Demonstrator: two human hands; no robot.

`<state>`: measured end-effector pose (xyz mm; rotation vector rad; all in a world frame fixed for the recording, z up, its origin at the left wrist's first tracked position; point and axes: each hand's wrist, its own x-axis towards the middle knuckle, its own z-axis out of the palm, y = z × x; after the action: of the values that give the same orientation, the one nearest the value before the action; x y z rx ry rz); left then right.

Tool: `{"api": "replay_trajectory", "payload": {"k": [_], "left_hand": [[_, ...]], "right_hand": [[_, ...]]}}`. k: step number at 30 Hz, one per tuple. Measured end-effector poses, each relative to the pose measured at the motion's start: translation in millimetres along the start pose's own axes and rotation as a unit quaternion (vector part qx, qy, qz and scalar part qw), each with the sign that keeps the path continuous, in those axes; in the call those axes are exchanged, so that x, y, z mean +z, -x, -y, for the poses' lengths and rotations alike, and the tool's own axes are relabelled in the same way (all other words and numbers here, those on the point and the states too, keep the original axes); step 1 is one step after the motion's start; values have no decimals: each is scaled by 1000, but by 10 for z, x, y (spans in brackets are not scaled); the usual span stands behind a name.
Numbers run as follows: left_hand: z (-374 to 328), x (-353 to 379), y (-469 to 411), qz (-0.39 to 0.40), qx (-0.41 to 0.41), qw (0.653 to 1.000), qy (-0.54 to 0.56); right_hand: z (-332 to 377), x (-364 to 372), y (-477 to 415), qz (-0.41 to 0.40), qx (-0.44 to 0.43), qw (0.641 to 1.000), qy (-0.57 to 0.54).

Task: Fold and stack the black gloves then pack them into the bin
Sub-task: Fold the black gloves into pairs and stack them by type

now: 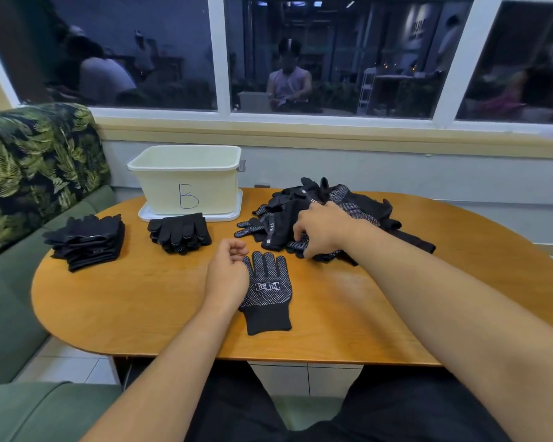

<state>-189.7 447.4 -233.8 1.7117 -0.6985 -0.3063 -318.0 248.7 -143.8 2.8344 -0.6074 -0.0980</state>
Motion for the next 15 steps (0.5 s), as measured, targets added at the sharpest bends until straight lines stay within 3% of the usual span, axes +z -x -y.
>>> {"api": "replay_trajectory", "payload": {"k": [2, 4, 6, 9, 12, 15], "left_hand": [[-4, 4, 10, 7, 4, 1000, 0], [-10, 6, 13, 10, 8, 1000, 1], [-24, 6, 17, 9, 10, 1000, 1], [-61, 0, 49, 9, 29, 999, 19], [-85, -12, 89, 18, 77, 996, 45], [-113, -14, 130, 36, 115, 990, 70]], "right_hand": [[-54, 41, 12, -65, 22, 997, -29], [-120, -27, 40, -115, 76, 975, -172], [-183, -165, 68, -159, 127, 925, -320], [-269, -375, 84, -238, 167, 847, -444], [-263, -553, 156, -240, 171, 759, -580], [-134, -610, 265, -192, 138, 729, -642]]}}
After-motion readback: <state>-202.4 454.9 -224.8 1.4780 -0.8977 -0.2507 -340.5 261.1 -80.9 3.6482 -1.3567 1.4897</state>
